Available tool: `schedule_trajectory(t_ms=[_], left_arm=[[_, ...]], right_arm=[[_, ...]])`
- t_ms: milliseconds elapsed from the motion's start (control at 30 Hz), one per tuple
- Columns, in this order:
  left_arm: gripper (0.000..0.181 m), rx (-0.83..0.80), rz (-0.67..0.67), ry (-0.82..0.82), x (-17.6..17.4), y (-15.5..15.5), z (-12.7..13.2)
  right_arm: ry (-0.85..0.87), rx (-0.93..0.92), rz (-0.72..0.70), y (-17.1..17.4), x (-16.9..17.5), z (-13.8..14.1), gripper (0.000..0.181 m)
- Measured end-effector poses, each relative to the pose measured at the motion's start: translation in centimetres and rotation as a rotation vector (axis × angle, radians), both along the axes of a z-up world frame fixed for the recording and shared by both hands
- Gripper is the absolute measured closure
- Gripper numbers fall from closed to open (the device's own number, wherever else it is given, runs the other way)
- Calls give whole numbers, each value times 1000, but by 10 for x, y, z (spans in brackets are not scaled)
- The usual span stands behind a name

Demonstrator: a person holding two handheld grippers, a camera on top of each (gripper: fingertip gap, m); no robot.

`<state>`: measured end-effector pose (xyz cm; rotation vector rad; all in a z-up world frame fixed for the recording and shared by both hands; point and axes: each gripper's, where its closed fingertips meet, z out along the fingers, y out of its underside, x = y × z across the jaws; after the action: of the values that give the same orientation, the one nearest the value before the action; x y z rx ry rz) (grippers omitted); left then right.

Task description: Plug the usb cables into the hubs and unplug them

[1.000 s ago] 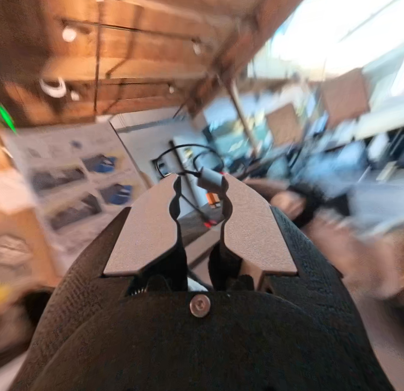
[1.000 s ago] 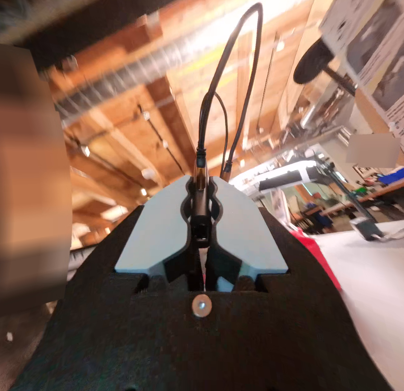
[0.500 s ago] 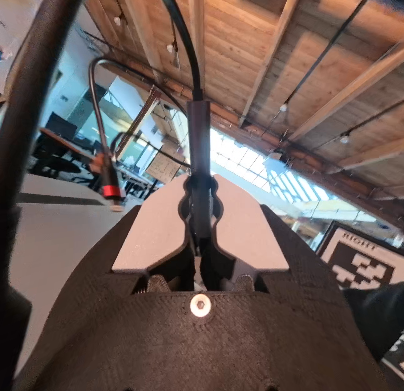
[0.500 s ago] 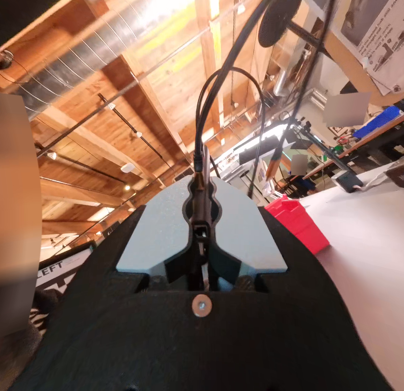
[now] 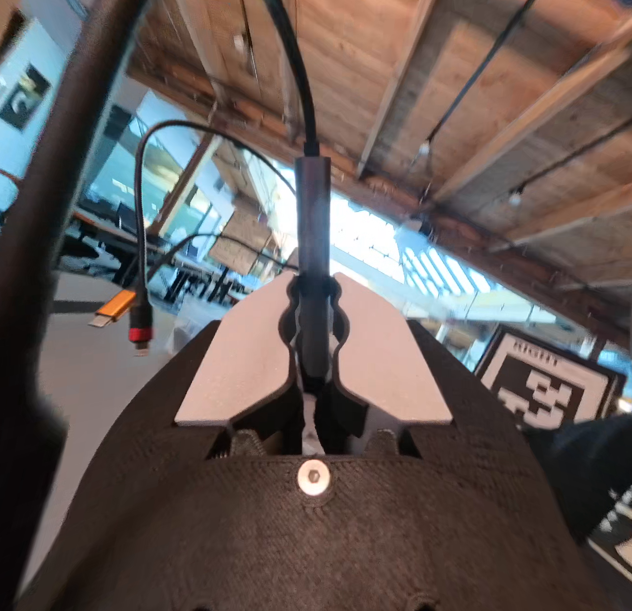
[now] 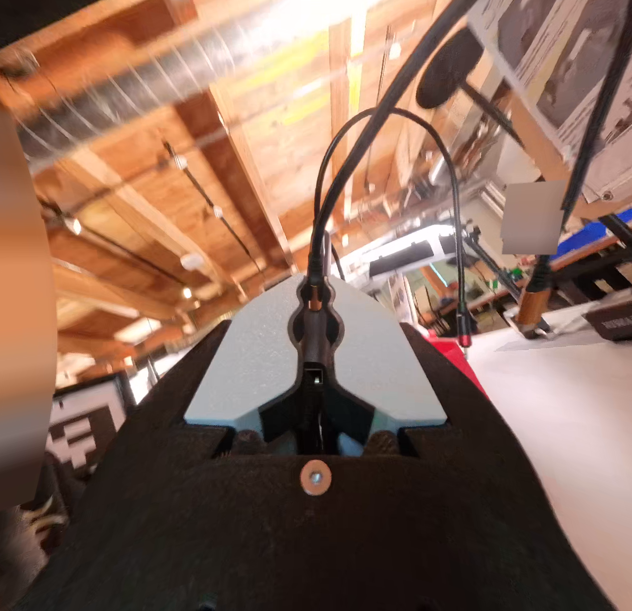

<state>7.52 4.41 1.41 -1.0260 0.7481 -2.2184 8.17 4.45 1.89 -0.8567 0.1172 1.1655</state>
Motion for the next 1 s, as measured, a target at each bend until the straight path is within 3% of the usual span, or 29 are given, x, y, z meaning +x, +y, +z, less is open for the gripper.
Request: schedule_trajectory(t_ms=[100, 400, 767, 867, 1000], left_arm=[[166, -96, 68, -55, 0, 1, -2], [165, -75, 78, -159, -15, 2, 8], [154, -61, -12, -69, -4, -11, 4], [164, -32, -36, 2, 4, -20, -6], [165, -36, -13, -26, -3, -15, 0]], right_arm=[[117, 16, -28, -1, 2, -4, 174], [-81, 9, -67, -2, -20, -4, 174], [10, 22, -81, -5, -8, -3, 175], [16, 51, -116, -8, -1, 2, 175], [-42, 40, -103, -7, -8, 4, 174]])
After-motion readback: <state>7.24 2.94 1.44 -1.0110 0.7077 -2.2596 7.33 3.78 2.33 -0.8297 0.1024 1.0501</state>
